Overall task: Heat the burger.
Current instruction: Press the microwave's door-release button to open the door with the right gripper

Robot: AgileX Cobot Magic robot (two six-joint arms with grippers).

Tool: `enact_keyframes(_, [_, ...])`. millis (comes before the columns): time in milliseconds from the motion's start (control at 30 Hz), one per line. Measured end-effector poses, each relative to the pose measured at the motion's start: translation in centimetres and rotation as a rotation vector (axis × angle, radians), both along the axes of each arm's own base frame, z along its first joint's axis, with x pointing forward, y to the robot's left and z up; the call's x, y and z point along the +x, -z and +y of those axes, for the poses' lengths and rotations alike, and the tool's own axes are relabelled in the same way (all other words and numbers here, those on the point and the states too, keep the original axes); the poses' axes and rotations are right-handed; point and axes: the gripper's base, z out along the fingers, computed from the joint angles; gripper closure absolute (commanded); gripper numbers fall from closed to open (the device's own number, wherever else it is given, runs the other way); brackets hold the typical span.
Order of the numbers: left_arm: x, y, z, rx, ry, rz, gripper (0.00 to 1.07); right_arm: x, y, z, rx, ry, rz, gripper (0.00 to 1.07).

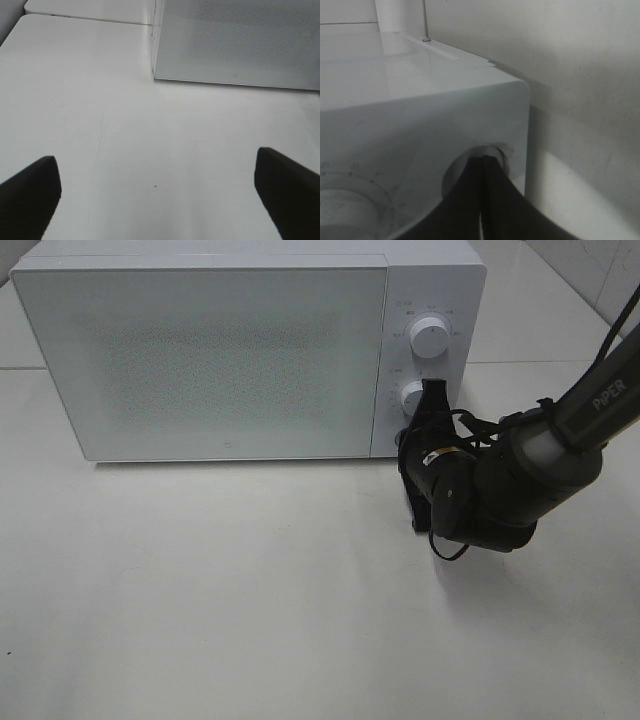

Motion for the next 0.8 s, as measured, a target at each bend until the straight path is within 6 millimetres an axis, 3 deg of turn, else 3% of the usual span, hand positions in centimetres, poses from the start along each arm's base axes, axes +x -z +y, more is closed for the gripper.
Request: enact_keyframes(800, [0.0, 0.0, 0.0, 0.000, 0.000, 0.000, 0.09, 1.6, 0.1, 0.4, -0.021, 0.020, 0.030, 1.07])
